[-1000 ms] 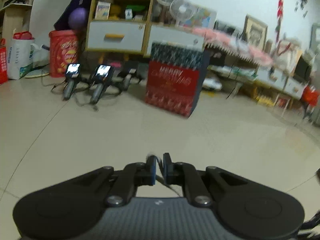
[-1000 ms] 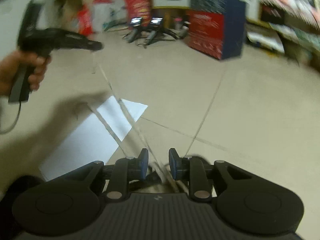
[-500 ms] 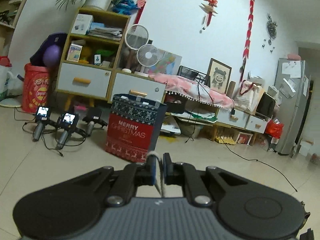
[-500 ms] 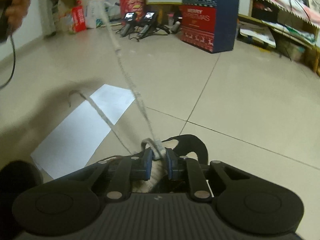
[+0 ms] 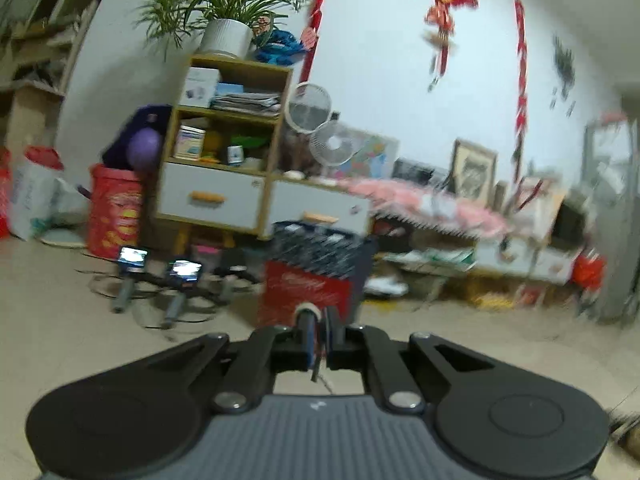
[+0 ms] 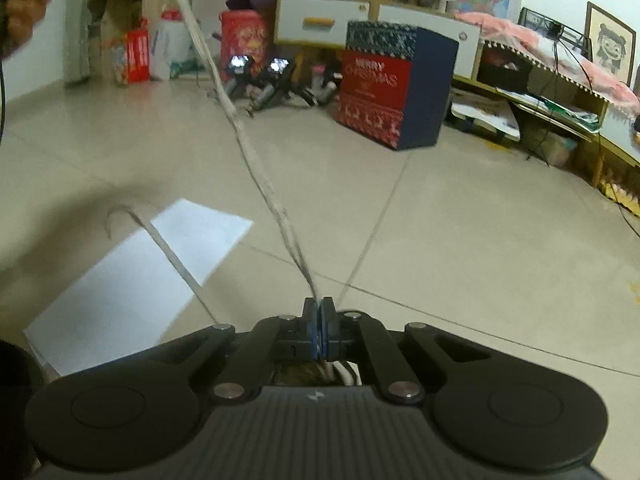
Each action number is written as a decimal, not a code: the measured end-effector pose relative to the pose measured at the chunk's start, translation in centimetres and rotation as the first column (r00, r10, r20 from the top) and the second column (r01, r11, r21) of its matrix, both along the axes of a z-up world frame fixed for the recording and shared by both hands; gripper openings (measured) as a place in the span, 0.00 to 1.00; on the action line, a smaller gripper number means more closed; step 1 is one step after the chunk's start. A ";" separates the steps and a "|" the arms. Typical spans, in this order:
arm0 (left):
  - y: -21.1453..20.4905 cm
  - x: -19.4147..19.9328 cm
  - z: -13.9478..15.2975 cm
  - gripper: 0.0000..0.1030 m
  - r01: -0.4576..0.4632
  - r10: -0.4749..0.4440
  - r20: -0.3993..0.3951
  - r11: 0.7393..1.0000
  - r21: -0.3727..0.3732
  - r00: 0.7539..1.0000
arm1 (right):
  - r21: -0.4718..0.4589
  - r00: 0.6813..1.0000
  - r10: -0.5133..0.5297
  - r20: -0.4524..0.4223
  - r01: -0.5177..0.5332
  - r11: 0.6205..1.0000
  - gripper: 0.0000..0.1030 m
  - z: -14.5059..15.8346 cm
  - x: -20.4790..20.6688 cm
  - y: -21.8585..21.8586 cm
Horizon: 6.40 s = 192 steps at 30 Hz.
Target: Lace up shoes with both hands
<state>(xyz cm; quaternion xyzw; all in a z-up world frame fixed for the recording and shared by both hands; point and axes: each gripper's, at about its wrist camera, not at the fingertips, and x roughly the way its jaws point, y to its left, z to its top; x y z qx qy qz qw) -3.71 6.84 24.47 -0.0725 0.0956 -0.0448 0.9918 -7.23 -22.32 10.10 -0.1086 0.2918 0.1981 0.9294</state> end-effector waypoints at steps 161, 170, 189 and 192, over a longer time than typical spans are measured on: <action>-17.3 -0.4 -13.6 0.05 0.876 -0.534 -0.735 0.021 0.483 0.418 | -0.810 0.571 0.819 0.058 -0.452 0.373 0.03 -1.8 -5.6 3.9; -17.1 -1.0 -12.7 0.02 0.712 -0.446 -0.586 0.191 0.676 0.676 | -0.825 0.628 0.767 0.130 -0.361 0.435 0.03 -2.2 -5.2 3.7; -18.3 -5.4 -12.3 0.03 0.297 -0.296 -0.180 0.418 0.859 0.938 | -0.206 0.961 0.251 0.116 -0.224 0.953 0.05 1.5 2.3 3.2; -18.3 -5.4 -12.1 0.03 0.294 -0.282 -0.177 0.456 0.840 0.943 | -0.110 0.973 0.160 0.166 -0.143 0.984 0.02 2.4 2.2 3.4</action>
